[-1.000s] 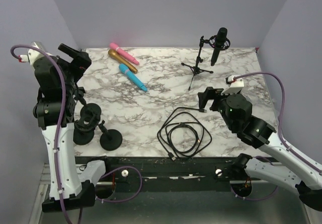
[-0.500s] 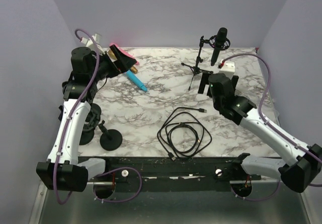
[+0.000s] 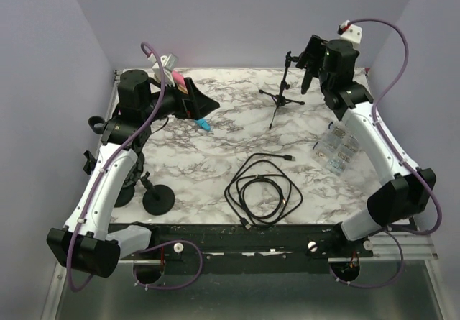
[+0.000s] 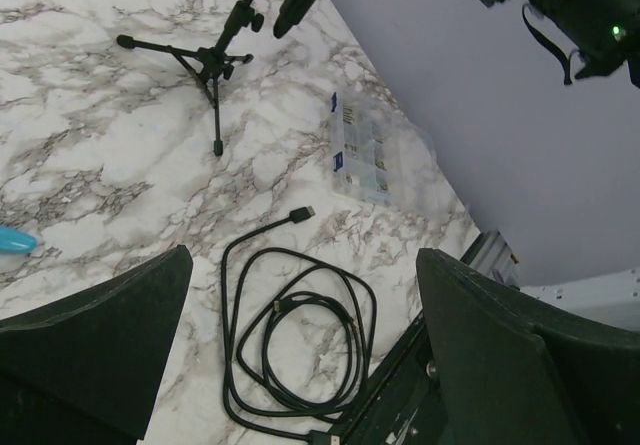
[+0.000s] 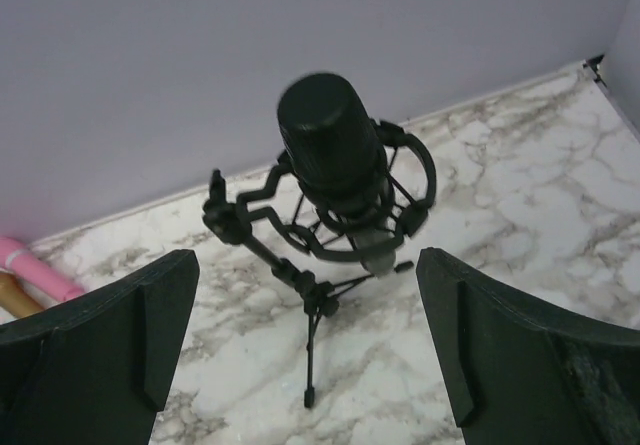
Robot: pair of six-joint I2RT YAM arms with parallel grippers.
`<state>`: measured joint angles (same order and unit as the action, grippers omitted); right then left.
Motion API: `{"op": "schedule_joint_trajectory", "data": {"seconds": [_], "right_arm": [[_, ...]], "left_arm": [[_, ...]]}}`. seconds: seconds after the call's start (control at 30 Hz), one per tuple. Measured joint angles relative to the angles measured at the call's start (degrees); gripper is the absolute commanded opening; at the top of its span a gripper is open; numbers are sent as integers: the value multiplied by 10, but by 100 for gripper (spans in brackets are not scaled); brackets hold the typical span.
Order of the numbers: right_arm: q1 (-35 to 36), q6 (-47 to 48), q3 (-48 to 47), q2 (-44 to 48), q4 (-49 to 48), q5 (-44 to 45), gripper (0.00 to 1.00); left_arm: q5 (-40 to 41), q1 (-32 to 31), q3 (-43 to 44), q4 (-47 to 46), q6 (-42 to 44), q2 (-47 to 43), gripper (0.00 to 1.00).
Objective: Remove the microphone from the stand
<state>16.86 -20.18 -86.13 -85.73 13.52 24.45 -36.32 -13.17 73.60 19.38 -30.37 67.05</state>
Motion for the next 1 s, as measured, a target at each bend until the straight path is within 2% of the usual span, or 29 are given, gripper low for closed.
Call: {"op": "schedule_joint_trajectory", "data": {"seconds": [0.13, 0.27, 0.3, 0.37, 0.43, 0.77, 0.9, 1.0], "right_arm": [[0, 17, -88, -74, -3, 9, 100], [-4, 33, -135, -124, -3, 25, 100], [-5, 38, -141, -132, -2, 28, 98], [-9, 49, -160, -151, -1, 33, 86], [-13, 57, -182, -170, 1, 34, 79], [-24, 78, -227, -219, 3, 35, 74], [-24, 93, -227, -229, 2, 44, 44], [-24, 105, -227, -234, 2, 49, 37]], "left_arm": [[-15, -7, 2, 1, 10, 0, 96], [-21, -7, 6, 1, 14, 0, 96], [-22, -7, 6, 1, 14, 0, 95], [-25, -7, 6, 1, 14, 0, 94], [-29, -7, 6, 1, 14, 1, 94], [-34, -7, 6, 1, 15, 5, 93], [-34, -7, 6, 1, 15, 8, 94], [-34, -7, 7, 1, 16, 9, 93]]}}
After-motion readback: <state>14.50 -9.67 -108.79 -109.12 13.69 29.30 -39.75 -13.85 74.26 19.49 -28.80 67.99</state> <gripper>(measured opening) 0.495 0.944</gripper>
